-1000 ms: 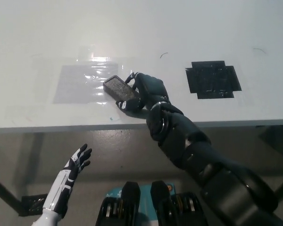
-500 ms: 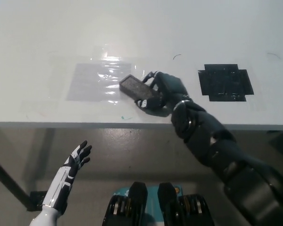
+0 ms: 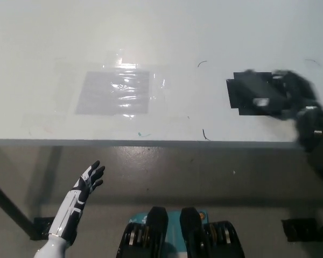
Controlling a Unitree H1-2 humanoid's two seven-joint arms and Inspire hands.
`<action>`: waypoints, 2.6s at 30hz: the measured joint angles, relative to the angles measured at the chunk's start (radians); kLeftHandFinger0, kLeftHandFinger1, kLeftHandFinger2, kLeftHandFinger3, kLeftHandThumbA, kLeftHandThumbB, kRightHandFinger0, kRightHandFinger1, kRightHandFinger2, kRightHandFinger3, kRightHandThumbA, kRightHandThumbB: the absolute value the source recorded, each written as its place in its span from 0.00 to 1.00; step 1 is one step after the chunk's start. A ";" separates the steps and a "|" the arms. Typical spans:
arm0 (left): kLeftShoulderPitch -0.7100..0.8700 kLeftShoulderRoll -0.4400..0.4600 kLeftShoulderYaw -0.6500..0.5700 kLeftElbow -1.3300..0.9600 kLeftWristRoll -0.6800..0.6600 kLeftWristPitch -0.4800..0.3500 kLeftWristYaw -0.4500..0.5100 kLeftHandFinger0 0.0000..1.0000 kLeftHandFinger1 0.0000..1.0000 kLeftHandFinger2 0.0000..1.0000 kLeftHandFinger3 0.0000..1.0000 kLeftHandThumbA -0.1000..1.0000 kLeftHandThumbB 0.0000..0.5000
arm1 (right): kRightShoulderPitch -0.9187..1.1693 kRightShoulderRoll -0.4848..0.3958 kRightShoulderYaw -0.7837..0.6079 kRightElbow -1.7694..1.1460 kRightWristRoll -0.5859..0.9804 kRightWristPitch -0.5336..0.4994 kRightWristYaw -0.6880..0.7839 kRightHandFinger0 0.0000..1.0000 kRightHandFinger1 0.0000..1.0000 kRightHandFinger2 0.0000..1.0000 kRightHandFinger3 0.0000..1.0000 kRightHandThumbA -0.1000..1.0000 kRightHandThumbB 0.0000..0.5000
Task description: A whiteboard eraser is kept on the black marked spot on the table infront of the robot and the robot uses its right hand to swipe it back and forth on the table twice to clean it
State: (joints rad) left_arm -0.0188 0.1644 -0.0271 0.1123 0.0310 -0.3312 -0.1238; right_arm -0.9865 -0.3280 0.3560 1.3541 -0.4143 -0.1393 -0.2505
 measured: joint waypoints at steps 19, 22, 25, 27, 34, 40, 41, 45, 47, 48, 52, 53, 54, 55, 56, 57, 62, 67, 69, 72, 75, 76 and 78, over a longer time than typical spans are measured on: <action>0.002 0.000 0.003 0.001 -0.003 0.000 0.000 1.00 1.00 1.00 1.00 1.00 0.80 | 0.143 -0.206 -0.186 -0.056 0.111 -0.014 0.007 0.18 0.39 0.43 0.25 0.66 0.31; 0.002 0.000 0.003 0.001 -0.003 -0.001 0.000 1.00 1.00 1.00 1.00 1.00 0.80 | 0.139 -0.198 -0.178 -0.054 0.111 -0.014 0.002 0.10 0.45 0.58 0.27 0.71 0.29; 0.002 0.000 0.005 0.001 -0.002 -0.001 0.000 1.00 1.00 1.00 1.00 1.00 0.78 | 0.119 -0.180 -0.162 -0.053 0.108 -0.007 -0.002 0.18 0.44 0.53 0.21 0.75 0.34; 0.002 0.000 0.005 0.001 -0.002 -0.001 0.000 1.00 1.00 1.00 1.00 1.00 0.80 | 0.101 -0.156 -0.149 -0.049 0.106 0.005 -0.006 0.25 0.53 0.63 0.28 0.78 0.32; 0.001 -0.001 0.005 0.003 0.000 -0.002 0.000 1.00 1.00 1.00 1.00 1.00 0.80 | 0.055 -0.060 -0.094 -0.053 0.088 0.030 -0.027 0.08 0.38 0.51 0.10 0.77 0.36; 0.001 -0.001 0.005 0.003 0.001 -0.002 0.000 1.00 1.00 1.00 1.00 1.00 0.82 | 0.047 0.070 -0.048 -0.131 0.066 0.046 -0.034 0.13 0.47 0.68 0.16 0.83 0.38; 0.001 -0.001 0.005 0.003 0.001 -0.002 0.000 1.00 1.00 1.00 1.00 1.00 0.81 | 0.047 0.100 -0.040 -0.151 0.063 0.051 -0.034 0.13 0.48 0.69 0.15 0.82 0.37; -0.002 -0.001 0.005 0.001 0.001 -0.002 0.000 1.00 1.00 1.00 1.00 1.00 0.80 | 0.049 0.176 -0.018 -0.202 0.053 0.067 -0.032 0.14 0.49 0.71 0.16 0.80 0.35; -0.001 0.000 0.007 0.000 0.001 -0.002 0.000 1.00 1.00 1.00 1.00 1.00 0.80 | 0.049 0.192 -0.010 -0.211 0.043 0.073 -0.032 0.16 0.52 0.75 0.19 0.80 0.34; -0.001 0.000 0.008 0.000 0.001 -0.002 0.000 1.00 1.00 1.00 1.00 1.00 0.81 | 0.049 0.193 -0.009 -0.212 0.042 0.074 -0.032 0.23 0.56 0.78 0.21 0.82 0.35; 0.000 0.005 0.012 0.000 0.001 -0.002 0.000 1.00 1.00 1.00 1.00 1.00 0.81 | 0.053 0.189 -0.003 -0.213 0.035 0.079 -0.030 0.20 0.42 0.57 0.20 0.83 0.33; -0.001 0.005 0.012 0.000 0.001 -0.002 0.000 1.00 1.00 1.00 1.00 1.00 0.81 | 0.056 0.186 0.001 -0.214 0.033 0.073 -0.029 0.21 0.43 0.57 0.21 0.83 0.33; -0.001 0.005 0.012 0.000 0.001 -0.002 0.000 1.00 1.00 1.00 1.00 1.00 0.81 | 0.056 0.185 0.003 -0.213 0.032 0.070 -0.027 0.22 0.41 0.52 0.29 0.83 0.32; -0.002 0.005 0.012 0.000 0.001 -0.002 0.000 1.00 1.00 1.00 1.00 1.00 0.81 | 0.056 0.184 0.005 -0.213 0.030 0.069 -0.026 0.22 0.39 0.48 0.32 0.83 0.32; -0.002 0.005 0.012 0.000 0.001 -0.002 0.000 1.00 1.00 1.00 1.00 1.00 0.82 | 0.056 0.184 0.006 -0.212 0.028 0.068 -0.026 0.12 0.28 0.38 0.22 0.81 0.31; -0.002 0.005 0.012 0.000 0.001 -0.002 0.000 1.00 1.00 1.00 1.00 1.00 0.82 | 0.056 0.182 0.006 -0.210 0.026 0.067 -0.026 0.09 0.27 0.37 0.21 0.80 0.31; -0.002 0.005 0.012 0.000 0.002 -0.002 0.000 1.00 1.00 1.00 1.00 1.00 0.82 | 0.050 0.173 0.007 -0.185 0.019 0.064 -0.027 0.12 0.24 0.30 0.25 0.73 0.31; -0.002 0.005 0.012 -0.001 0.001 -0.002 0.000 1.00 1.00 1.00 1.00 1.00 0.79 | 0.045 0.163 0.006 -0.166 0.018 0.059 -0.029 0.39 0.49 0.54 0.79 0.75 0.31; -0.002 0.005 0.012 -0.001 0.002 -0.002 0.000 1.00 1.00 1.00 1.00 1.00 0.78 | 0.046 0.157 0.008 -0.169 0.017 0.060 -0.028 0.24 0.32 0.40 0.82 0.75 0.32; -0.002 0.005 0.012 -0.001 0.002 -0.002 0.000 1.00 1.00 1.00 1.00 1.00 0.78 | 0.057 0.145 0.011 -0.192 0.010 0.068 -0.028 0.01 0.07 0.18 0.47 0.72 0.31; -0.002 0.005 0.012 -0.001 0.002 -0.002 0.000 1.00 1.00 1.00 1.00 1.00 0.79 | 0.067 0.126 0.011 -0.225 -0.003 0.083 -0.030 0.02 0.07 0.18 0.45 0.69 0.32; -0.002 0.005 0.012 -0.001 0.002 -0.002 0.000 1.00 1.00 1.00 1.00 1.00 0.79 | 0.072 0.119 0.011 -0.236 -0.006 0.092 -0.031 0.02 0.07 0.19 0.48 0.69 0.32; -0.002 0.005 0.012 -0.001 0.002 -0.002 0.000 1.00 1.00 1.00 1.00 1.00 0.79 | 0.081 0.107 0.011 -0.257 -0.013 0.109 -0.035 0.00 0.00 0.10 0.37 0.72 0.35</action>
State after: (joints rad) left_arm -0.0211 0.1694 -0.0149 0.1111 0.0326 -0.3331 -0.1236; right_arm -0.9051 -0.2213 0.3665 1.0972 -0.4272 -0.0302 -0.2857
